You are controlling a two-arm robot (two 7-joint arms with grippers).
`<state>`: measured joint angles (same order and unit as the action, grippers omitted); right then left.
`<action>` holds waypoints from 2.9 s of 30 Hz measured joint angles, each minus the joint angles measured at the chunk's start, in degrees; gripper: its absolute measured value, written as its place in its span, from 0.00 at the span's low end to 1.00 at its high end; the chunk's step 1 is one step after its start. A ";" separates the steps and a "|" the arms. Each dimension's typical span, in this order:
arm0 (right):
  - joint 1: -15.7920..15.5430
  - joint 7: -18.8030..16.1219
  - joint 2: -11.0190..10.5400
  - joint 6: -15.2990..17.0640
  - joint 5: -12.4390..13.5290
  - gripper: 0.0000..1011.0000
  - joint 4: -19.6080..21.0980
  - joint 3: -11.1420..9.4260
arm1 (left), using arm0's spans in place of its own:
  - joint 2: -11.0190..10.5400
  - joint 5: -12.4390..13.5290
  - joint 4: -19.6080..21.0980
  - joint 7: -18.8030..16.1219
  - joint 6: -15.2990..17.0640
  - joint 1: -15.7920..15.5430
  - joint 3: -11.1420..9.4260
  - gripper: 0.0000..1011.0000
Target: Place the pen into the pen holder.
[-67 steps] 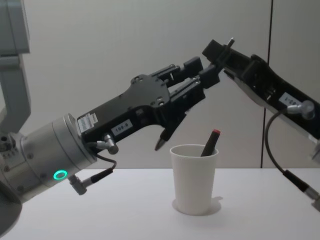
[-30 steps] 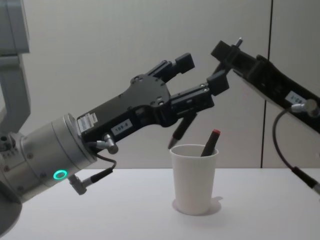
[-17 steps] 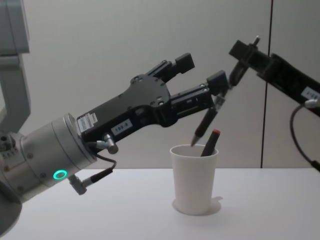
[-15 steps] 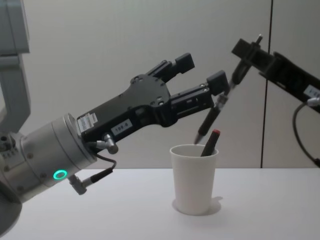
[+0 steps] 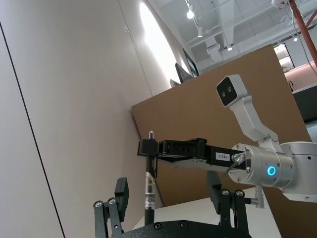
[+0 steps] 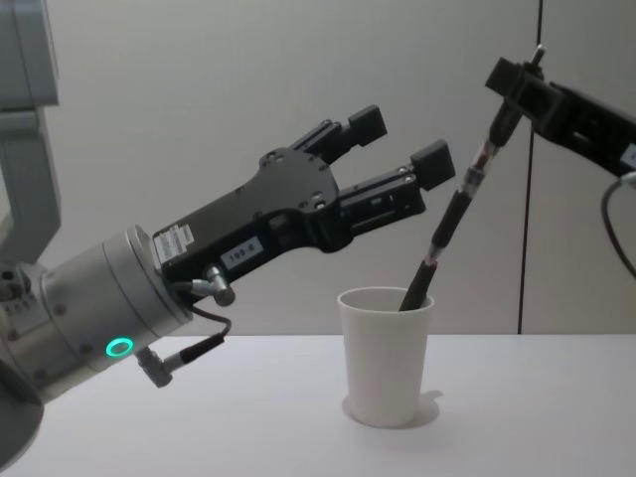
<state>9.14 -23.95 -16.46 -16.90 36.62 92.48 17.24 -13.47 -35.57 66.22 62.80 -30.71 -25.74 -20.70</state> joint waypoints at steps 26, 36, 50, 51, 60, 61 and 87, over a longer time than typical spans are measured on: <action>7.14 4.81 4.19 -3.63 -14.43 0.13 -7.77 0.37 | 0.00 0.00 0.00 0.00 0.00 0.00 0.00 0.99; 9.48 6.89 5.67 -2.65 -18.26 0.13 -10.93 0.57 | 0.00 0.00 0.00 0.00 0.00 0.00 0.00 0.99; 12.89 6.12 7.63 -2.57 -18.70 0.13 -16.70 0.61 | 0.00 0.00 0.00 0.00 0.00 0.00 0.00 0.99; 13.11 6.01 7.74 -2.59 -18.70 0.13 -17.07 0.61 | 0.00 0.00 0.00 0.00 0.00 0.00 0.00 0.99; 15.82 4.78 9.11 -2.79 -18.70 0.13 -21.89 0.66 | 0.00 0.00 0.00 0.00 0.00 0.00 0.00 0.99; 15.98 4.70 9.20 -2.79 -18.70 0.13 -22.22 0.66 | 0.00 0.00 0.00 0.00 0.00 0.00 0.00 0.99; 19.20 2.65 10.90 -3.46 -17.81 0.63 -28.75 0.65 | 0.00 0.00 0.00 0.00 0.00 0.00 0.00 0.99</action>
<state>28.34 -21.31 -5.56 -20.36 18.82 63.74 17.89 -13.47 -35.57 66.21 62.80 -30.71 -25.74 -20.70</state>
